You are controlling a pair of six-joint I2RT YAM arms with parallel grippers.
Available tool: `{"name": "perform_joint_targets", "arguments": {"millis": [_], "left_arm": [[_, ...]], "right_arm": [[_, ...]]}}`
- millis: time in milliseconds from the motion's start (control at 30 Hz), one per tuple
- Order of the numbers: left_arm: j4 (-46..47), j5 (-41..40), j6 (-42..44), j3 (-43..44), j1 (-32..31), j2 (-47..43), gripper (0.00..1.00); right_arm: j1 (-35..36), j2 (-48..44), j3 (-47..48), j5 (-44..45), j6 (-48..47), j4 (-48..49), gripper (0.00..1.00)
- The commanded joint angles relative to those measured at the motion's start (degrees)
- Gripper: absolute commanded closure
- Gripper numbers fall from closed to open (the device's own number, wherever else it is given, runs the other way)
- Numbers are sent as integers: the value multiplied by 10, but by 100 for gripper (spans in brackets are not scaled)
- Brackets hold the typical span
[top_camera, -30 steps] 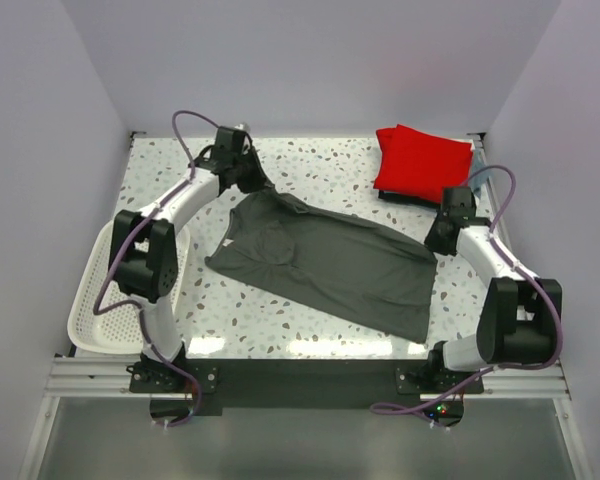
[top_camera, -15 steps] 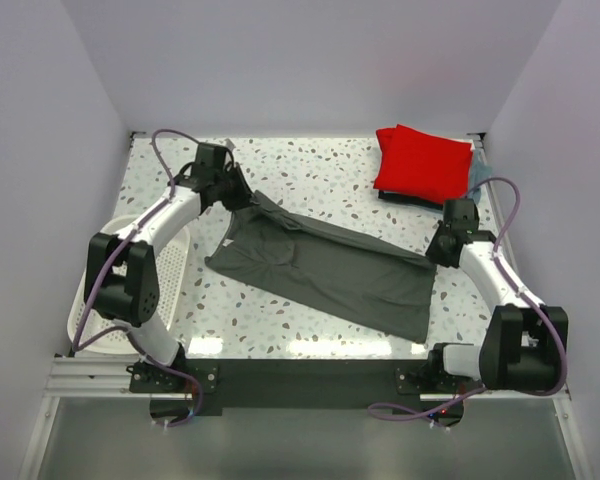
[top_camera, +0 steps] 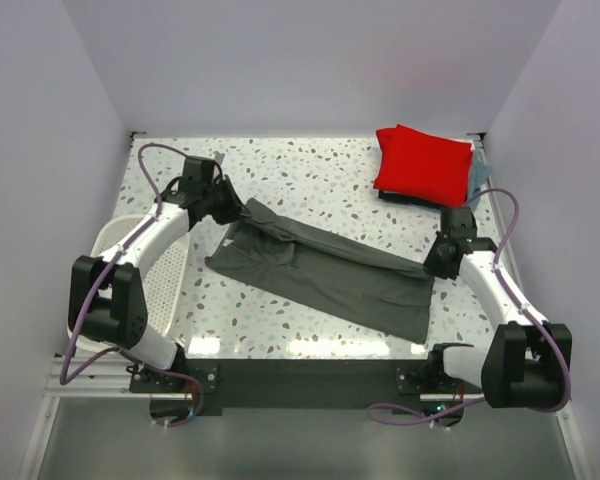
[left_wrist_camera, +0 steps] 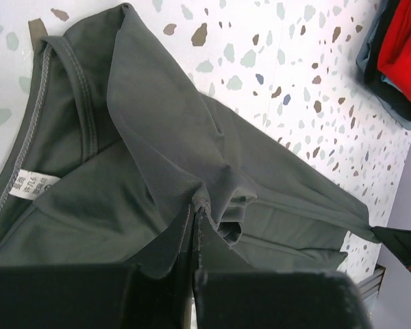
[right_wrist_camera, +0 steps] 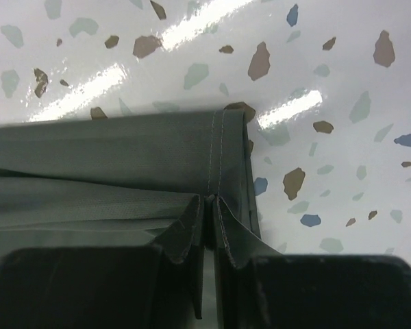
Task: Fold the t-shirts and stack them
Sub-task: Fold the tshirt
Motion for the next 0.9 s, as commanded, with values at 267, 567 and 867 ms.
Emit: {"name": "perform_joint_targets", "arguments": {"millis": [267, 567, 867], "left_arm": [[-7, 1, -1, -53, 5, -68, 100], [-15, 2, 0, -86, 12, -96, 100], [-20, 5, 9, -119, 12, -112, 100]], "right_arm": [[89, -14, -14, 72, 44, -65, 100], [97, -35, -25, 101, 79, -94, 100], [105, -25, -25, 123, 108, -114, 100]]}}
